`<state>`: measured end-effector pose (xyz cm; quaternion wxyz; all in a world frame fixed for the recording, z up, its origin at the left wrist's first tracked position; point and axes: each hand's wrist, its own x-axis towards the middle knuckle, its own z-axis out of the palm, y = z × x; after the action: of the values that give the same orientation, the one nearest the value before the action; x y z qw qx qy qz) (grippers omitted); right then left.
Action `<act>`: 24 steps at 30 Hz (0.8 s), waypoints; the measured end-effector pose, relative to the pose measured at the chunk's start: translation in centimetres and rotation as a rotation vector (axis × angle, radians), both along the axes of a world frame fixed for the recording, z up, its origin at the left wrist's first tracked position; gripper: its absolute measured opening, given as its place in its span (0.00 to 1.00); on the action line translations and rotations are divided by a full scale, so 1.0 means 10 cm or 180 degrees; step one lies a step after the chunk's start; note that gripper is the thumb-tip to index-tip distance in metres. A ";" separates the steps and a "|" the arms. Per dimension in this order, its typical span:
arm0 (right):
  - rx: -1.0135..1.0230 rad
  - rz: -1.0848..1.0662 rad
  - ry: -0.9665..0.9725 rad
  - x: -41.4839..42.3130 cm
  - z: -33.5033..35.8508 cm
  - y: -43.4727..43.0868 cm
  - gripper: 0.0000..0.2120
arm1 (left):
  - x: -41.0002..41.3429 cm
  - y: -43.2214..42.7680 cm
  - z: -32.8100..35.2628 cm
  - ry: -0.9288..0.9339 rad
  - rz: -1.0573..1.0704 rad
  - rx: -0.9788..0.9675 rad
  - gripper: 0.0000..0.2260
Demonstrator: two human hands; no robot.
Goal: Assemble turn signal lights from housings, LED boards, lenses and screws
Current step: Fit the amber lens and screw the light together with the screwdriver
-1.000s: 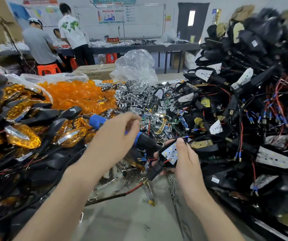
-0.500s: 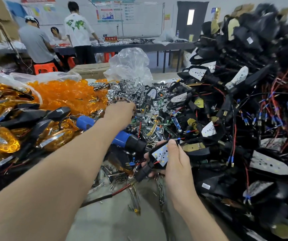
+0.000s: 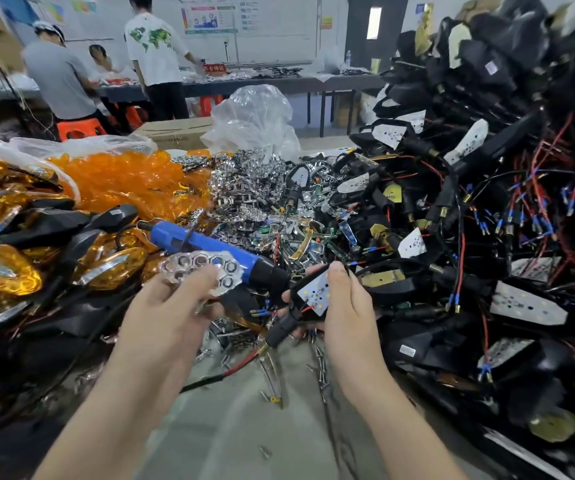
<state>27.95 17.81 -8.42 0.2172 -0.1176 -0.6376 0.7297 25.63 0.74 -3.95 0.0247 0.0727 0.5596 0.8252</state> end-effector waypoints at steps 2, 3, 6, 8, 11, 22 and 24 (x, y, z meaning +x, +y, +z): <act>-0.0008 -0.0032 0.0030 0.00 -0.02 -0.01 0.24 | 0.01 -0.02 -0.03 -0.0197 -0.0110 0.0296 0.07; -0.0035 -0.0052 0.0036 0.00 -0.02 -0.01 0.24 | 0.00 -0.04 -0.03 -0.0252 -0.0203 0.0424 0.07; -0.0069 -0.0079 0.0006 0.00 -0.02 -0.03 0.25 | 0.00 -0.06 -0.04 -0.0345 -0.0383 0.0485 0.06; -0.0070 -0.0115 -0.0008 0.00 0.00 -0.03 0.25 | 0.02 -0.04 -0.05 -0.0347 -0.0448 0.0379 0.09; -0.0009 -0.0074 -0.0027 0.00 0.01 -0.03 0.25 | 0.04 -0.02 -0.07 -0.0182 -0.0425 -0.0008 0.08; -0.0543 0.0263 -0.0057 0.04 0.02 0.04 0.19 | 0.13 -0.04 -0.09 0.0661 0.0053 -0.2028 0.11; -0.0559 0.0244 -0.0053 0.04 0.01 0.04 0.19 | 0.20 -0.04 -0.12 0.1496 0.0012 -0.3067 0.13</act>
<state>28.34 18.17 -8.33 0.1728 -0.1178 -0.5770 0.7895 27.67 0.38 -5.18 -0.0721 0.2348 0.8656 0.4364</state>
